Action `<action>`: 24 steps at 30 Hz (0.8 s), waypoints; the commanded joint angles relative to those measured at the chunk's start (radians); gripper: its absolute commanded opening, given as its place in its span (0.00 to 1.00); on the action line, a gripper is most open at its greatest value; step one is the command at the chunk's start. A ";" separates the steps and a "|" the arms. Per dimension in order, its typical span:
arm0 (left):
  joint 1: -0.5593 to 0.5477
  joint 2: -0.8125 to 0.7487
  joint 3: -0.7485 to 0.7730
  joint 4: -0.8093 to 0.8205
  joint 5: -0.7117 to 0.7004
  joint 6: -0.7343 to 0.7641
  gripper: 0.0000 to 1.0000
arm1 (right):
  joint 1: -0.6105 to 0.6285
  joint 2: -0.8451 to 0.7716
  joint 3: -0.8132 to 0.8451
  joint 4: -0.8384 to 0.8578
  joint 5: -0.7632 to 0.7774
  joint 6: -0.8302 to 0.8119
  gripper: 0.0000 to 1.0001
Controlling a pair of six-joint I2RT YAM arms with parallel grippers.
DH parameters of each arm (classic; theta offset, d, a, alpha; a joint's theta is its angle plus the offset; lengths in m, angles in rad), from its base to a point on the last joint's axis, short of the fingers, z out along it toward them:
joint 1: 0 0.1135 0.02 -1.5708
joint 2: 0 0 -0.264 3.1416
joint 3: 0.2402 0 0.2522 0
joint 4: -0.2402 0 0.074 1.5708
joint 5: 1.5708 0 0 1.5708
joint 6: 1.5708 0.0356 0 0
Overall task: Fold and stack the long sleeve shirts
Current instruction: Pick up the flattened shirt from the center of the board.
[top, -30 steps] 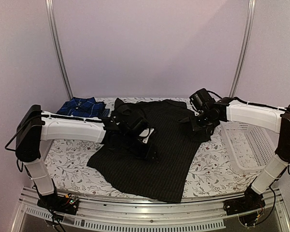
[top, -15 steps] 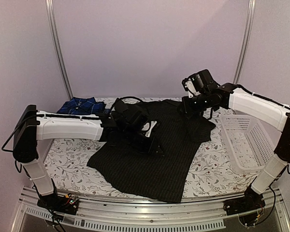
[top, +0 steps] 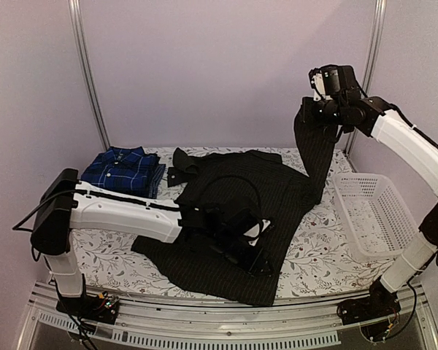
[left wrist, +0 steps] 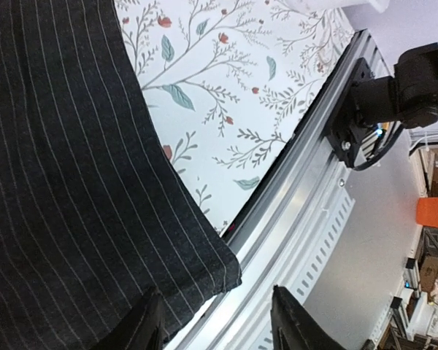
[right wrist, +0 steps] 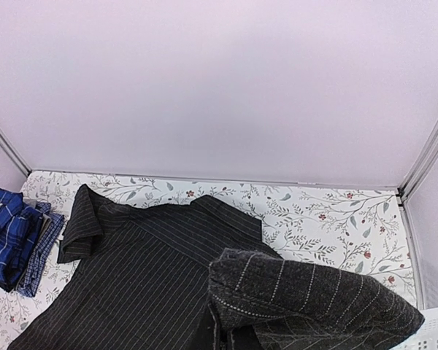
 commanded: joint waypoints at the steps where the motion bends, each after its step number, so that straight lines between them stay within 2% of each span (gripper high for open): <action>1: -0.080 0.066 0.057 -0.055 -0.057 -0.090 0.48 | -0.005 -0.062 0.062 -0.014 0.065 -0.033 0.00; 10: -0.214 0.194 0.213 -0.193 -0.159 -0.241 0.44 | -0.004 -0.147 -0.012 -0.063 0.015 0.031 0.00; 15: -0.247 0.293 0.355 -0.378 -0.280 -0.313 0.40 | -0.005 -0.170 -0.021 -0.085 0.006 0.039 0.00; 18: -0.255 0.332 0.415 -0.437 -0.318 -0.337 0.38 | -0.005 -0.175 -0.022 -0.093 -0.006 0.045 0.00; 24: -0.290 0.451 0.603 -0.633 -0.435 -0.394 0.38 | -0.005 -0.180 -0.022 -0.101 -0.018 0.045 0.00</action>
